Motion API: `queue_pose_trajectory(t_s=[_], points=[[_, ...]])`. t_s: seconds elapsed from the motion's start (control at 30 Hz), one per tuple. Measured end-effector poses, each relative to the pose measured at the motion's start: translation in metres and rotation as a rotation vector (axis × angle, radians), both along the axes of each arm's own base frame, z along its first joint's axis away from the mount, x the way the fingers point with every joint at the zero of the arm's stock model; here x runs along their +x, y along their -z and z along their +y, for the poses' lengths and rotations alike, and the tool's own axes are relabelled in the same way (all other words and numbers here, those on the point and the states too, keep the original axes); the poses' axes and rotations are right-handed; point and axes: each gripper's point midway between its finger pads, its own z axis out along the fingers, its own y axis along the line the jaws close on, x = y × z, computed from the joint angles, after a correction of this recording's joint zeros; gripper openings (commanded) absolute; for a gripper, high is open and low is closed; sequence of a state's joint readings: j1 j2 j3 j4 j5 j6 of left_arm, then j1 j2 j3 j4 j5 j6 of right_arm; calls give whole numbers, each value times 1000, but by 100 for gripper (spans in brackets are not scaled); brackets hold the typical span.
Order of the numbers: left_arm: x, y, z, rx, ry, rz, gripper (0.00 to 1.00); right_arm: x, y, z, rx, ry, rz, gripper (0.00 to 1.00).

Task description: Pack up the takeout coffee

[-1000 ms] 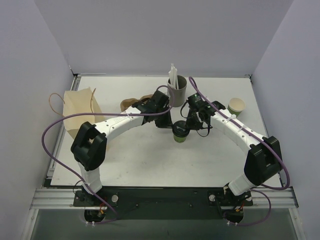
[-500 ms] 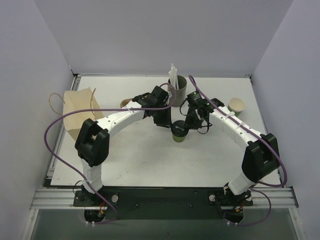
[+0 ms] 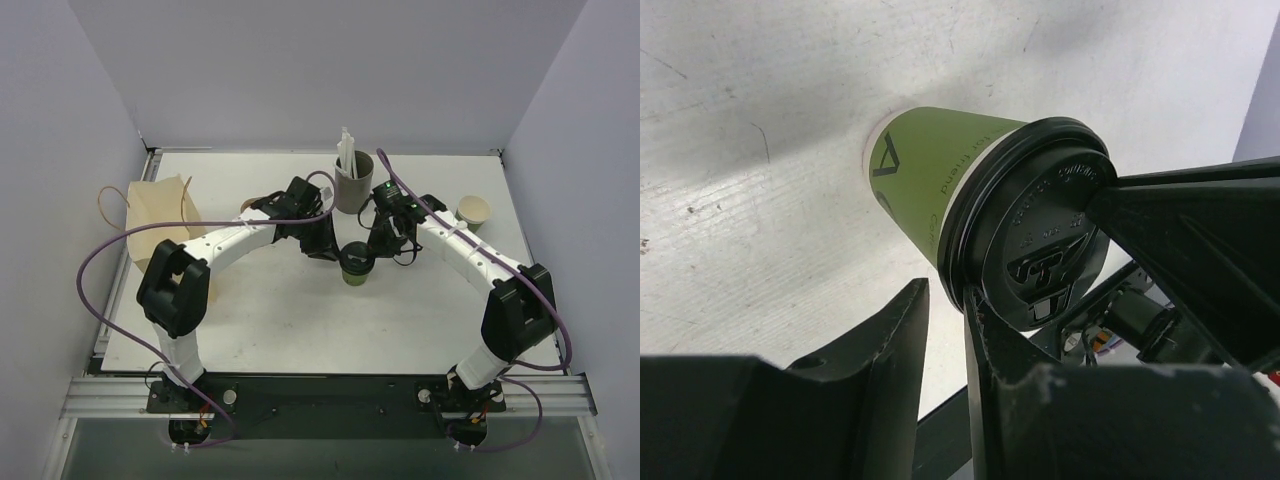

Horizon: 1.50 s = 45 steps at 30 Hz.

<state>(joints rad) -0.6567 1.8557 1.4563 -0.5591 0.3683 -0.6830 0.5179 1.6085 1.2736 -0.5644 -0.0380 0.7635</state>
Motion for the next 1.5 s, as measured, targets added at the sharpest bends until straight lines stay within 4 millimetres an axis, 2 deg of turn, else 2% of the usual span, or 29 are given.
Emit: queue_pose_trajectory(t_s=[0.53,0.83,0.9,1.1,1.5], points=[[-25,1,-1,-144,21,93,30,0,-1,5,20,2,9,15],[-26,1,-2,-151,2,115,26,0,-1,7,21,5,9,15],[-25,2,-2,-150,-7,120,22,0,-1,7,21,5,9,15],[-24,2,0,-128,-30,126,15,-1,0,7,21,3,10,15],[-22,7,3,35,-48,99,15,-2,1,10,17,-5,1,15]])
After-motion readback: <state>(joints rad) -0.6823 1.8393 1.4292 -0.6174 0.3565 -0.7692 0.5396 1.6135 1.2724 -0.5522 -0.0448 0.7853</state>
